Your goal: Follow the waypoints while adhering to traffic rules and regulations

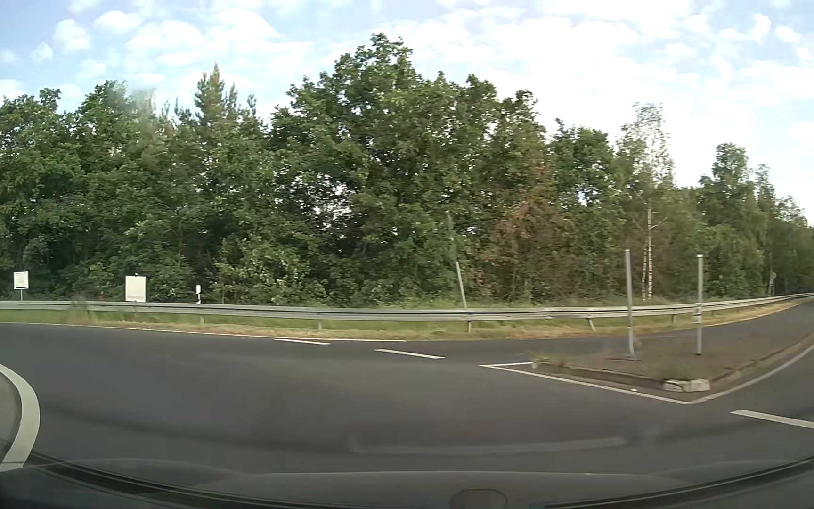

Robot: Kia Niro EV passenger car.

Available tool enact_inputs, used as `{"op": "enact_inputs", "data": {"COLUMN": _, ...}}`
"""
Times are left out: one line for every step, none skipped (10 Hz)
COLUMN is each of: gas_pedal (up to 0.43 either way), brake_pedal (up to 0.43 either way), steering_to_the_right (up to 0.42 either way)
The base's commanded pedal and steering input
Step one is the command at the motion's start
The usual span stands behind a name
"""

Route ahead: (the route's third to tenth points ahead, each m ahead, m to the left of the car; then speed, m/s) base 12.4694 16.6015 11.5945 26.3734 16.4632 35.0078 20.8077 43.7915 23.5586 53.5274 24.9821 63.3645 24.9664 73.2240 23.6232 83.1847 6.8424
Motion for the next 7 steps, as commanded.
{"op": "enact_inputs", "data": {"gas_pedal": 0.000, "brake_pedal": 0.030, "steering_to_the_right": -0.340}}
{"op": "enact_inputs", "data": {"gas_pedal": 0.000, "brake_pedal": 0.030, "steering_to_the_right": -0.340}}
{"op": "enact_inputs", "data": {"gas_pedal": 0.000, "brake_pedal": 0.024, "steering_to_the_right": -0.340}}
{"op": "enact_inputs", "data": {"gas_pedal": 0.059, "brake_pedal": 0.030, "steering_to_the_right": -0.340}}
{"op": "enact_inputs", "data": {"gas_pedal": 0.079, "brake_pedal": 0.030, "steering_to_the_right": -0.341}}
{"op": "enact_inputs", "data": {"gas_pedal": 0.098, "brake_pedal": 0.030, "steering_to_the_right": -0.340}}
{"op": "enact_inputs", "data": {"gas_pedal": 0.098, "brake_pedal": 0.030, "steering_to_the_right": -0.340}}
